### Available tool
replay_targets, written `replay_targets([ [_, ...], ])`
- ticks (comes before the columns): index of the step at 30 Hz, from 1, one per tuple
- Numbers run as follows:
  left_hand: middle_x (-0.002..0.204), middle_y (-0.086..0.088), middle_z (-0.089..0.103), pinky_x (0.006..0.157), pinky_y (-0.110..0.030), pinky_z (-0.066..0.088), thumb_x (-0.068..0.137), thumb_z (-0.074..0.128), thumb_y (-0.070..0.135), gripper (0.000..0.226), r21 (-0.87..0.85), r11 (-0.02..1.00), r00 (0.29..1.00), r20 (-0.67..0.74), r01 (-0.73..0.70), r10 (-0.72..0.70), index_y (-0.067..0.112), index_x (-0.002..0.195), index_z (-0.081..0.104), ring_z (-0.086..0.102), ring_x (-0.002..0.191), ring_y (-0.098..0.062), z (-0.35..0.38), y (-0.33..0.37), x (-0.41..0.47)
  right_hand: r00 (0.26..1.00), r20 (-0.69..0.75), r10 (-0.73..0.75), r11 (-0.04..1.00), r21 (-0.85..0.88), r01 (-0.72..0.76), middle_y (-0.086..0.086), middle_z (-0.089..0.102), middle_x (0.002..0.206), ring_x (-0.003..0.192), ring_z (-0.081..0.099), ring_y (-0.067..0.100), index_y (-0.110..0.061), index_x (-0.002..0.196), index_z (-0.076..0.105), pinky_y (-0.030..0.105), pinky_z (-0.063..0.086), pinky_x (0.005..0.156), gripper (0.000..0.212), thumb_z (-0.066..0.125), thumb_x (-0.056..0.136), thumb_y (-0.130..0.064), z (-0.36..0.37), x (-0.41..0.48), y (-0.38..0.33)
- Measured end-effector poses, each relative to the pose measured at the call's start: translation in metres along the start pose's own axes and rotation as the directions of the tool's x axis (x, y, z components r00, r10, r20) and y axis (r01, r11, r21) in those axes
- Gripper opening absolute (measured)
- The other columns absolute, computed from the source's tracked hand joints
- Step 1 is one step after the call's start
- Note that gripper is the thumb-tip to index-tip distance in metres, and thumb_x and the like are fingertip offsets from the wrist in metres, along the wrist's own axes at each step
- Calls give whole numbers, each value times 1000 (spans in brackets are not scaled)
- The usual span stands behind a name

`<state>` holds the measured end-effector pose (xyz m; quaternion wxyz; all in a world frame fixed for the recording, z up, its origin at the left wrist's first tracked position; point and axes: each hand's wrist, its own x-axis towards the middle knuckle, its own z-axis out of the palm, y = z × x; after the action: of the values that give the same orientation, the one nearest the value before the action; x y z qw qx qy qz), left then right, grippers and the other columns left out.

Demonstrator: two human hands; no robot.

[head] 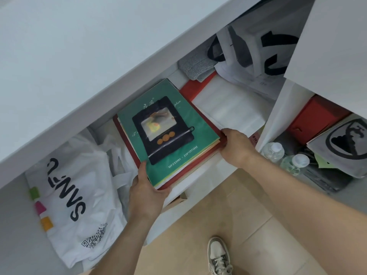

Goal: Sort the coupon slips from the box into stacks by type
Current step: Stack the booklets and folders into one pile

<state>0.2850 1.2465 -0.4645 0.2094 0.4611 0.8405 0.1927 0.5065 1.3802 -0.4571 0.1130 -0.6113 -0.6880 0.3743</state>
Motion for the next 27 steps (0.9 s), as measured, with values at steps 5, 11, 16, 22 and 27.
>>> replay_targets([
  [5, 123, -4, 54, 94, -46, 49, 68, 83, 33, 99, 72, 997, 1000, 14, -11, 10, 35, 142, 18, 50, 116, -28, 2, 1, 12, 999, -36, 7, 992, 126, -2, 8, 39, 114, 85, 44, 16, -6, 118, 51, 20, 39, 80, 28, 50, 90, -5, 8, -8, -10],
  [11, 139, -16, 33, 87, -43, 47, 66, 80, 43, 95, 631, 729, 940, 5, -267, 341, 28, 139, 22, 35, 122, -31, -9, 24, 3, 971, -170, -169, 941, -321, 107, 14, 40, 140, 120, 43, 32, -11, 145, 31, 39, 40, 95, 68, 55, 82, -6, 14, -40, -12],
  [16, 127, -15, 46, 69, -42, 53, 59, 82, 12, 92, 704, 482, 812, 237, -521, 532, 31, 133, 32, 48, 103, -31, 1, 28, 4, 969, 24, -244, 888, -396, 234, 18, 16, 154, 129, 40, 32, -30, 150, 0, 38, 41, 102, 89, 58, 85, -10, 32, -55, -12],
  [22, 133, -13, 38, 70, -39, 54, 71, 76, 16, 91, 726, 459, 823, 263, -513, 503, 38, 137, 18, 45, 109, -32, -5, 32, 18, 969, 81, -232, 871, -427, 244, 18, 9, 158, 139, 31, 32, -24, 153, -3, 38, 42, 102, 86, 55, 89, -18, 31, -40, -16],
  [27, 138, -11, 33, 80, -39, 53, 79, 70, 16, 87, 705, 500, 847, 287, -503, 448, 40, 137, 10, 39, 117, -31, -5, 43, 18, 967, 209, -145, 956, -221, 191, 12, -9, 160, 148, 5, 29, -31, 152, -9, 38, 32, 112, 87, 53, 93, -19, 23, -34, -17],
])
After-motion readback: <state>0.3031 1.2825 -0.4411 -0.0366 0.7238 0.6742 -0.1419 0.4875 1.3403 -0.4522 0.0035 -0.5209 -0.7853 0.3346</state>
